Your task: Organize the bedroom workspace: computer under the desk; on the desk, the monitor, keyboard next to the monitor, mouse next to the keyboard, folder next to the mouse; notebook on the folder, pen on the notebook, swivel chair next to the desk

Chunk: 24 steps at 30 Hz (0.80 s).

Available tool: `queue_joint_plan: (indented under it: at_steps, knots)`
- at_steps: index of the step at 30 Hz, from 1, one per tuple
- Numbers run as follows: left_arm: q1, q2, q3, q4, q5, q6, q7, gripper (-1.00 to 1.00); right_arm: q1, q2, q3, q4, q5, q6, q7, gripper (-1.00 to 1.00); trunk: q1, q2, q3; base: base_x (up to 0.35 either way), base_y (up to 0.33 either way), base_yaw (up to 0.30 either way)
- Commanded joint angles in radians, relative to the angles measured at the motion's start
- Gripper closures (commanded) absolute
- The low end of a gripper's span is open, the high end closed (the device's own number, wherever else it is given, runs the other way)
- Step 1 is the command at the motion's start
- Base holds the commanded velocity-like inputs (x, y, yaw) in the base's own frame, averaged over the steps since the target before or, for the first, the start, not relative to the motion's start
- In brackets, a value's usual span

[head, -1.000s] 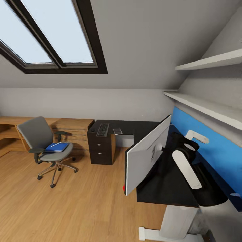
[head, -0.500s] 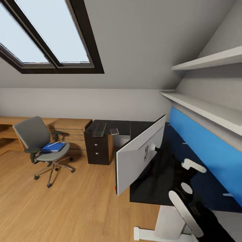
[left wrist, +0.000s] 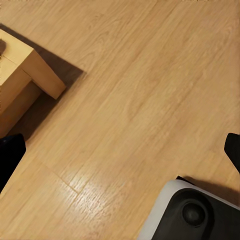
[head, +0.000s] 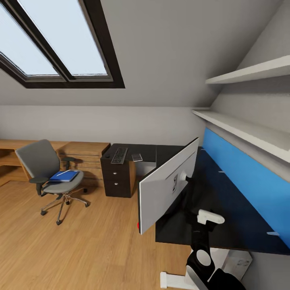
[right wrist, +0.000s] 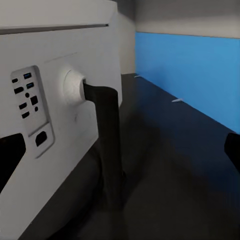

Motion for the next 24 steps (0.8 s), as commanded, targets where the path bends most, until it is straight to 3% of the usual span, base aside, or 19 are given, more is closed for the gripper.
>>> queue_joint_plan:
  at_steps: [1,18,21,22,24]
  knots:
    - [0.001,0.001,-0.008,-0.003,0.003,-0.001,0.009,-1.00,-0.002,0.000,0.003,0.002,-0.010,-0.014,-0.003,-1.00,0.001,-0.002,-0.001,0.000,0.000,0.000]
    - [0.001,-0.001,-0.008,-0.003,0.002,-0.004,0.009,-1.00,-0.001,0.002,0.006,0.011,-0.011,-0.046,0.000,-1.00,0.001,-0.002,-0.001,0.000,0.000,0.000]
    - [0.001,-0.001,-0.008,-0.003,0.001,-0.005,0.009,-1.00,-0.001,0.005,0.007,0.068,-0.007,-0.046,0.007,-1.00,0.001,-0.002,-0.001,0.000,0.000,0.000]
    - [0.001,-0.001,-0.008,-0.003,0.000,-0.005,0.009,-1.00,-0.002,0.021,-0.006,0.159,-0.004,-0.047,0.115,-1.00,0.001,-0.002,-0.001,0.000,0.000,0.000]
    - [0.001,-0.001,-0.008,-0.003,0.000,-0.005,0.009,-1.00,-0.002,0.023,-0.019,0.180,-0.005,-0.047,0.155,-1.00,0.001,-0.002,-0.001,0.000,0.000,0.000]
